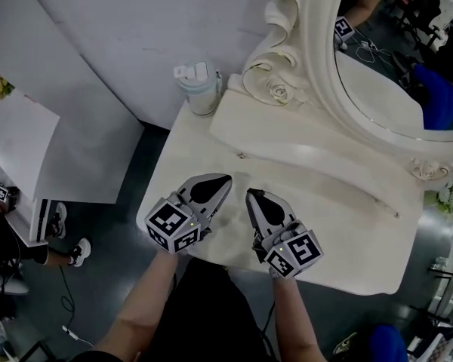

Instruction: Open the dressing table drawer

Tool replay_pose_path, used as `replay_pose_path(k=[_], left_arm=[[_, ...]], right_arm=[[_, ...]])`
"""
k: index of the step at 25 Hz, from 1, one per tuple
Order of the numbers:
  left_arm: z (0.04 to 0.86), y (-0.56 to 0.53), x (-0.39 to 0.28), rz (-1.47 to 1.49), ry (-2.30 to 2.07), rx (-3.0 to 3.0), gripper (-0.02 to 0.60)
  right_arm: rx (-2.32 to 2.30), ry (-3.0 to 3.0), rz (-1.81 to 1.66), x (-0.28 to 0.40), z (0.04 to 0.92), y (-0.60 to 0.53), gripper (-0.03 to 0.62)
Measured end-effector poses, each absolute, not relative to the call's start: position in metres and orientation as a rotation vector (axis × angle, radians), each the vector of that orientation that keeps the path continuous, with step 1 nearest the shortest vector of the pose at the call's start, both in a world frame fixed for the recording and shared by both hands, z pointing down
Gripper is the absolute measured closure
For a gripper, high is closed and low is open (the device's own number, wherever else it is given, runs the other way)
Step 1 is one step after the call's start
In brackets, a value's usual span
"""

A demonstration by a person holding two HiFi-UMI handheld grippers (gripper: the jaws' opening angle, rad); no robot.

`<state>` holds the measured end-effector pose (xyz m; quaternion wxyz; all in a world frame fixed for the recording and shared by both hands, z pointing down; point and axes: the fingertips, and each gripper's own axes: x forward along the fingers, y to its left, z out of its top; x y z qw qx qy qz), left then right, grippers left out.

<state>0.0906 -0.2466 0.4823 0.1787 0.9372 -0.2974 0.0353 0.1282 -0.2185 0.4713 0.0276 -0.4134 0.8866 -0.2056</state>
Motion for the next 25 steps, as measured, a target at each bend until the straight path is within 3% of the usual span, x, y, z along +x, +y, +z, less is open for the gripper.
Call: replay_pose_path(k=[4,6,13,20,25], left_arm=[[0.496,-0.264,0.097,0.135,-0.884,2.623,0.576],[0.504,-0.271,0.101,0.166,-0.902,2.598,0.514],[0.530,-0.297,0.113,0.330,-0.991,2.517,0.429],[0.545,-0.315,0.121,0.431,-1.060,2.447,0.431],[0.545,-0.319,0.124,0.449,-1.102,2.423,0.476]], right_arm=[[-1.323,2.719,-0.675,0.134,0.485,-0.231,0.588],[-1.356,2.700,-0.700,0.138,0.491,-0.236,0.588],[-1.425,2.630,-0.732,0.150,0.499,-0.249,0.588],[-1.470,2.625,-0.726,0.155,0.508,-0.253,0.588],[-1.488,2.600,-0.739,0.159,0.511,-0.252,0.588]])
